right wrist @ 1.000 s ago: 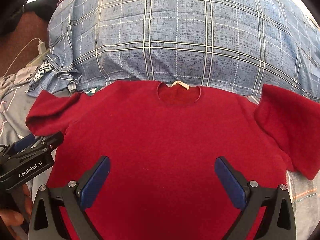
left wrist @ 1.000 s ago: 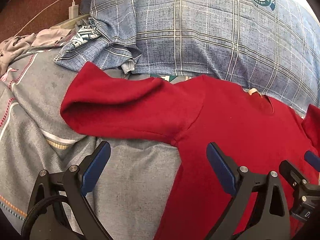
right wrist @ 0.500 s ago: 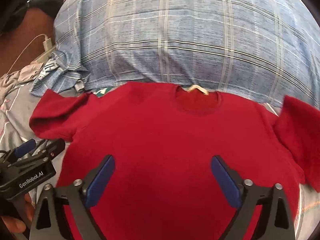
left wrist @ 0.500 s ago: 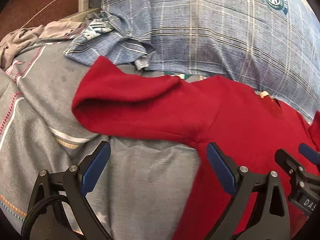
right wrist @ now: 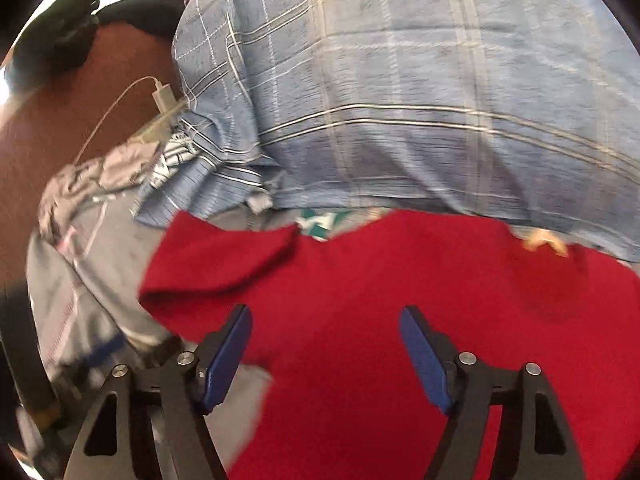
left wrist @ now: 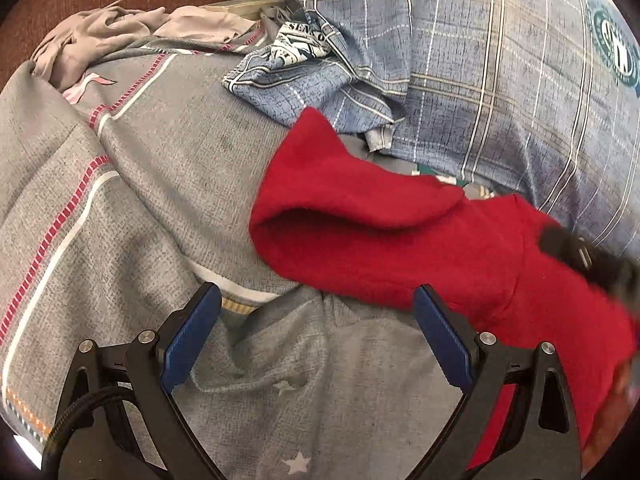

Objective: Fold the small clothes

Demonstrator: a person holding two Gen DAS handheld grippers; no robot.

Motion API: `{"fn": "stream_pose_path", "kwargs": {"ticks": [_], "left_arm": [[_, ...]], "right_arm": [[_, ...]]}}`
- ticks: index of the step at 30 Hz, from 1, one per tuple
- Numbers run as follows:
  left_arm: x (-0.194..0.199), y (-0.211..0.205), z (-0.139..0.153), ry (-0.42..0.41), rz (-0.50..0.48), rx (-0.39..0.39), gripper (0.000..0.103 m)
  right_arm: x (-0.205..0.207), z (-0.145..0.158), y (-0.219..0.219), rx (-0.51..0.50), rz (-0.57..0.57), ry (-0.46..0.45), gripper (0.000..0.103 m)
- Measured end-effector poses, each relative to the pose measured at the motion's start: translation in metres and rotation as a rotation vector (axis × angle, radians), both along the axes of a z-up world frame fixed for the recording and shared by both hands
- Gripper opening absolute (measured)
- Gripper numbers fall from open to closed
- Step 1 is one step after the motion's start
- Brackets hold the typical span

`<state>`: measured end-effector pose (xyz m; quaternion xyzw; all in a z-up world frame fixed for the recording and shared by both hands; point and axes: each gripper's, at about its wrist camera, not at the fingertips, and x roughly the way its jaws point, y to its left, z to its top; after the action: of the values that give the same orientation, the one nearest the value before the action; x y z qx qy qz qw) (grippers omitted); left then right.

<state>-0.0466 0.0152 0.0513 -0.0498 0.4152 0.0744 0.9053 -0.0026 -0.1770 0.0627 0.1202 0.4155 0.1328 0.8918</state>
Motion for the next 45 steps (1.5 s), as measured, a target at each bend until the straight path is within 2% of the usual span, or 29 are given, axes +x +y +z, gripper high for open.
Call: {"fn": "stream_pose_path", "kwargs": {"ticks": [3,6,8,10,14,16,20,23,26,29,31,36,39,45], "left_arm": [[-0.001,-0.001,0.0,-0.001,-0.002,0.032,0.097],[0.0,0.006,0.001,0.001,0.014,0.019,0.097],[0.0,0.01,0.001,0.0,0.029,0.004,0.097],[0.0,0.012,0.0,0.005,0.03,-0.005,0.097],[0.001,0.012,-0.001,0.012,0.033,0.009,0.097],[0.003,0.016,0.001,0.003,0.044,-0.004,0.097],[0.001,0.02,0.007,-0.022,0.064,-0.038,0.097],[-0.002,0.014,0.011,-0.036,0.06,-0.043,0.097],[-0.004,0.004,0.013,-0.044,0.041,-0.044,0.097],[-0.005,-0.012,0.012,-0.041,0.007,-0.036,0.097],[-0.005,-0.023,0.011,-0.037,-0.016,-0.026,0.097],[-0.002,-0.045,0.006,-0.03,-0.067,0.012,0.097],[0.0,-0.054,0.002,-0.018,-0.089,0.022,0.097],[0.003,-0.061,-0.002,-0.014,-0.107,0.016,0.097]], "right_arm": [[0.029,-0.007,0.016,0.078,0.031,0.045,0.072],[0.05,-0.016,0.033,0.116,0.064,0.082,0.068],[0.065,-0.028,0.046,0.135,0.083,0.12,0.058],[0.079,-0.041,0.056,0.165,0.092,0.164,0.033],[0.095,-0.06,0.065,0.189,0.066,0.185,0.015],[0.093,-0.056,0.063,0.186,0.055,0.166,0.01],[0.065,-0.019,0.046,0.095,0.05,0.033,0.007],[0.033,0.014,0.014,0.052,0.012,-0.052,0.007],[-0.005,0.045,-0.032,-0.014,-0.077,-0.131,0.007],[-0.036,0.059,-0.08,-0.083,-0.183,-0.171,0.007],[-0.052,0.062,-0.11,-0.132,-0.246,-0.171,0.007],[-0.086,0.044,-0.172,-0.166,-0.358,-0.081,0.007],[-0.094,0.02,-0.19,-0.19,-0.408,-0.017,0.007],[-0.09,-0.003,-0.202,-0.242,-0.456,0.043,0.007]]}}
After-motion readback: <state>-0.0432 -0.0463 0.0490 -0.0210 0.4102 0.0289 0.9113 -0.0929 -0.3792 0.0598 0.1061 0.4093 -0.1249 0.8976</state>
